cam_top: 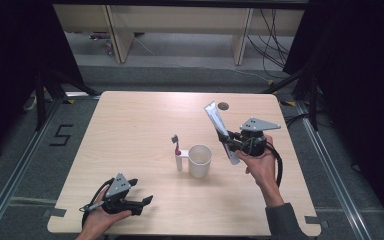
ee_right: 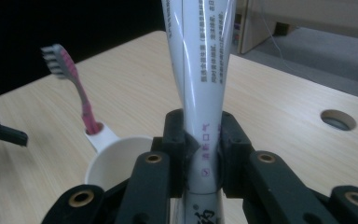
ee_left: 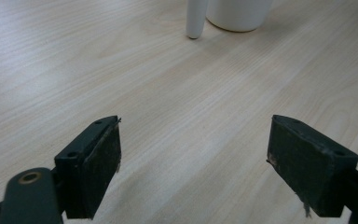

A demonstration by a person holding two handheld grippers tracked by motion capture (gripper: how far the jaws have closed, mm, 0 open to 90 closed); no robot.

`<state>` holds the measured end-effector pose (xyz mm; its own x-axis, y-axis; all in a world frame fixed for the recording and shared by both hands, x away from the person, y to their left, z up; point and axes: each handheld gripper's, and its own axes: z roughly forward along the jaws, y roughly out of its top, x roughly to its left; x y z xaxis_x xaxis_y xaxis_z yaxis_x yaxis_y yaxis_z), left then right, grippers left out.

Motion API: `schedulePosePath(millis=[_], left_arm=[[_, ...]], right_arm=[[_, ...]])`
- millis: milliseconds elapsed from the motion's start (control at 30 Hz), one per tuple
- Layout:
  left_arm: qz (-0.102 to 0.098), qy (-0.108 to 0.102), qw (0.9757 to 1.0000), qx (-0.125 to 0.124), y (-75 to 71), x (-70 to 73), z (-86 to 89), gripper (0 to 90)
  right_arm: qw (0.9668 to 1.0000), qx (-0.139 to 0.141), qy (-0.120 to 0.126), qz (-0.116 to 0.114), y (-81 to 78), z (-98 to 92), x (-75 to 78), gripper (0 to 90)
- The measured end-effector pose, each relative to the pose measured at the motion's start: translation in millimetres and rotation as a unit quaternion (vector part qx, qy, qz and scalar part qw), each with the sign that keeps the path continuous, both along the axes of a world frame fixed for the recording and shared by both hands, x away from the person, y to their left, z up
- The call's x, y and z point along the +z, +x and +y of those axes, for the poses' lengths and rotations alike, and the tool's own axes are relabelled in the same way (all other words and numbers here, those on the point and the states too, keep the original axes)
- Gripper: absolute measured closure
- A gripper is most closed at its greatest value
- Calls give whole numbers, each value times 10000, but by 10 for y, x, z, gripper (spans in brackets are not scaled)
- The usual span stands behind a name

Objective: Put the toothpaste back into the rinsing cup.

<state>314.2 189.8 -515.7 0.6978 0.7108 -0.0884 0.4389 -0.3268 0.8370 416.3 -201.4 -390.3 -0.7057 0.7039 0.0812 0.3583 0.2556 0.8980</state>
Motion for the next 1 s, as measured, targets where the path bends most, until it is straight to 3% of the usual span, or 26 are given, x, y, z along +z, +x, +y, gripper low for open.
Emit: schedulePosePath(millis=[67,233,267,367,633,700,800,833,867,933,1000], left_arm=[[6,10,10000,-3,-1,4,1,170],[-15,-24,10000,-4,-6,-3,-7,169],[-25,-20,10000,-1,-6,1,-8,169],[3,5,10000,-10,-8,-4,-10,169],[-16,-24,10000,-6,-4,-4,-9,169],[-7,4,10000,-3,-5,1,-11,169],[-1,32,10000,-21,-10,-1,-11,169],[-17,30,10000,-20,-7,1,-13,169],[-24,26,10000,-17,-7,1,-14,169],[-17,31,10000,-25,-6,0,-14,169],[-16,34,10000,-23,-9,1,-11,169]], right_arm=[[9999,56,78,-107,14,70,24,766],[9995,162,255,-48,28,219,32,766],[9995,171,213,-140,44,231,33,766],[9989,234,406,-90,52,297,28,766],[9966,321,710,-271,107,391,24,766],[9962,333,784,-175,96,415,29,766],[9957,351,826,-238,104,433,15,766],[9955,321,883,-154,93,453,6,766],[9956,395,794,-303,115,457,-5,766],[9958,353,828,-176,117,486,-25,766],[9954,373,857,-213,135,510,-57,766]])
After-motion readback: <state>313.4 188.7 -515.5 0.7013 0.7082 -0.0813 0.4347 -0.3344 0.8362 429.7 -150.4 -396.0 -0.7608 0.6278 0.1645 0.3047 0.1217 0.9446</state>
